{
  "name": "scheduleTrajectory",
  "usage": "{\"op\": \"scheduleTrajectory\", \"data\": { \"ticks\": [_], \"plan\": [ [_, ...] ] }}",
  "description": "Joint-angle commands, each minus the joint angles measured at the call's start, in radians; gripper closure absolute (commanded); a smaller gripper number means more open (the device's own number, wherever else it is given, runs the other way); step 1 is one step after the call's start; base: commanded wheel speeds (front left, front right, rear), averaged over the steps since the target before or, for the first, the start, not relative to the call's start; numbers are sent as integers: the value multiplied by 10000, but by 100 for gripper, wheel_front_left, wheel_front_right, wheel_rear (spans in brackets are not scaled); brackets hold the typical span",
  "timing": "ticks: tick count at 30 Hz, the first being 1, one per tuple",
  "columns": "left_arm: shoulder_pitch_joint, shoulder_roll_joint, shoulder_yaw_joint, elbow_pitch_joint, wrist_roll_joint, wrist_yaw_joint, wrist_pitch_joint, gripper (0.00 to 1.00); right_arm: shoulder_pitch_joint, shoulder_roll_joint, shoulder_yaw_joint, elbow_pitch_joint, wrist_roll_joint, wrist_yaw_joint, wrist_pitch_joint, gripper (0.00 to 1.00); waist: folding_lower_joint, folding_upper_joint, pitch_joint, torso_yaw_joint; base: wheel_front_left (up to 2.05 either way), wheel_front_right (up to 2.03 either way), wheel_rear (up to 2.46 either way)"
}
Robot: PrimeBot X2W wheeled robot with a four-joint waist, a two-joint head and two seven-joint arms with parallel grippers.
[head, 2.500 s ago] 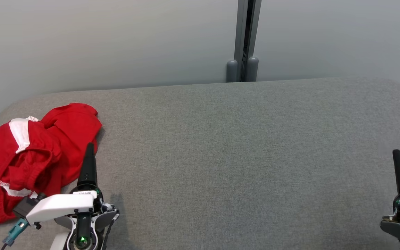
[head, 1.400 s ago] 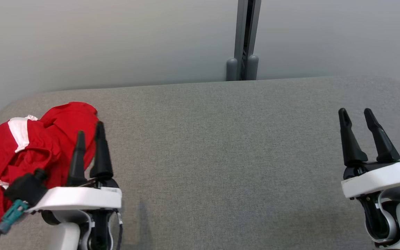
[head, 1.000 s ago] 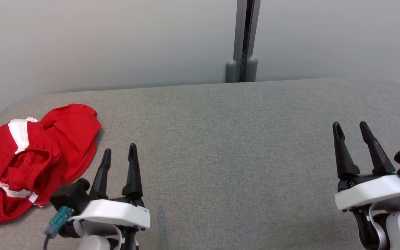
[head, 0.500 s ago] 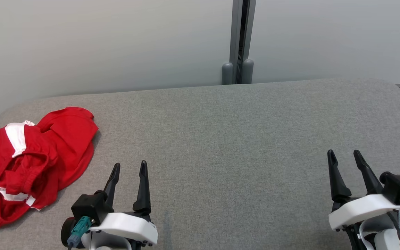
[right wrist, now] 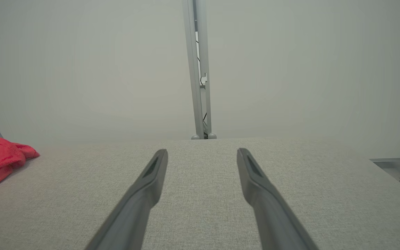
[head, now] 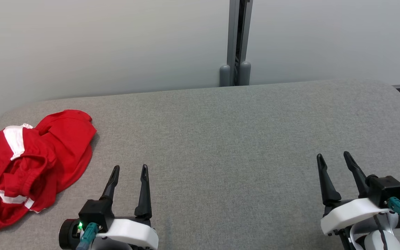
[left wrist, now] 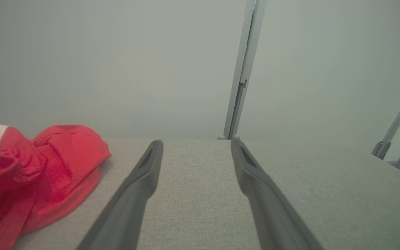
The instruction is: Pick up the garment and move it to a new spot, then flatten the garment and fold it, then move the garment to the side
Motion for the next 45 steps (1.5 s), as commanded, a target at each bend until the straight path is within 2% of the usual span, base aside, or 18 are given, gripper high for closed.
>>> {"op": "scheduleTrajectory", "data": {
  "ticks": [1, 24, 37, 41, 45],
  "plan": [
    [49, 50, -11, -120, 336, 91, -67, 0, -98, -74, 71, 5, -219, 18, -136, 0, 0, 0, -7, -11, 0, 0, 0],
    [346, 63, 206, -513, 1553, 367, -275, 0, -216, -111, 618, 212, -1392, 20, -732, 0, 0, 0, -2, -68, 0, 0, 0],
    [258, 63, 165, -460, 1413, 307, -273, 0, -210, -107, 488, 281, -1227, 18, -717, 0, 0, 0, 36, -52, 0, 0, 0],
    [183, 71, 109, -446, 1371, 280, -273, 0, -116, -101, 540, 162, -1121, 14, -715, 0, 0, 0, 69, 201, 0, 0, 0],
    [179, 68, 56, -448, 1383, 289, -273, 0, 5, -100, 629, 26, -1035, 12, -695, 0, 0, 0, 122, 756, 0, 0, 0]
  ]
}}
